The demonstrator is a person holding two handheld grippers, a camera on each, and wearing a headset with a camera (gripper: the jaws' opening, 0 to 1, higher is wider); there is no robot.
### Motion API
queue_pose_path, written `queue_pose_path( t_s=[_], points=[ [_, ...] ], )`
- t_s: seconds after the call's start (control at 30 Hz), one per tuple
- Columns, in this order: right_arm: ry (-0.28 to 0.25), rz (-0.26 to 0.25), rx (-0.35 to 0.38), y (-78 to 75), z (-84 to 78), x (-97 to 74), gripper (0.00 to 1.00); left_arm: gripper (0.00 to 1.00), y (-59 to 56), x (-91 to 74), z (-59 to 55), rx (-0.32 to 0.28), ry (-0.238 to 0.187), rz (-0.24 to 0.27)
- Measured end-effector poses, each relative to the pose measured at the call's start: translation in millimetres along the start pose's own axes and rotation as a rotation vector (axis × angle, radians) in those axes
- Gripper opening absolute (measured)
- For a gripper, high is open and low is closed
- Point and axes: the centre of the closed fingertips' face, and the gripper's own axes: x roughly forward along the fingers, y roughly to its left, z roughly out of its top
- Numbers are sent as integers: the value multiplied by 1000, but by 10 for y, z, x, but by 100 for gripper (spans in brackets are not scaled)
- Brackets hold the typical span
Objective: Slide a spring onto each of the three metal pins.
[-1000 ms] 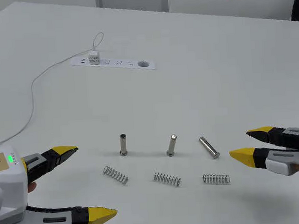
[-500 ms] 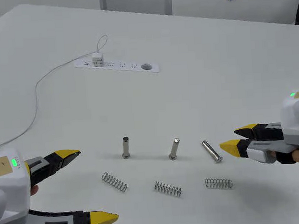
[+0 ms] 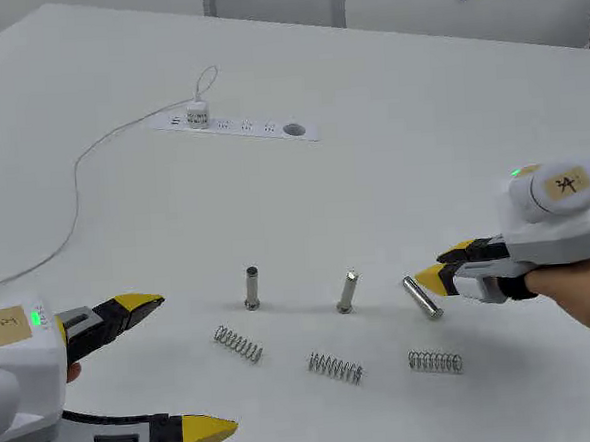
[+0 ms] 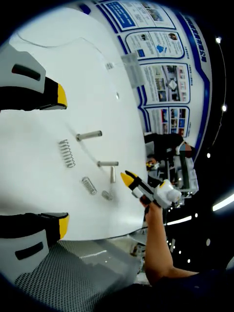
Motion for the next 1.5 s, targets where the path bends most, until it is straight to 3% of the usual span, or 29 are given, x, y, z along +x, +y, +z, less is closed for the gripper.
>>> queue_pose_path(
  t_s=[0.7,0.77,1.07,1.23,1.5],
  points=[
    [140,-18,65,-27,-168,345,14,87,-21,17,-51,-14,2,-7],
    [163,-35,68,-49,-208,355,13,87,-24,13,-60,-16,3,-7],
    [176,-31,90,-35,-224,379,11,86,-22,2,-80,-22,5,-6],
    [196,-24,145,-34,-224,374,11,86,-34,17,-73,-23,2,-9],
    [242,-17,149,-9,-224,368,10,85,-47,17,-79,-25,6,-15]
  ],
)
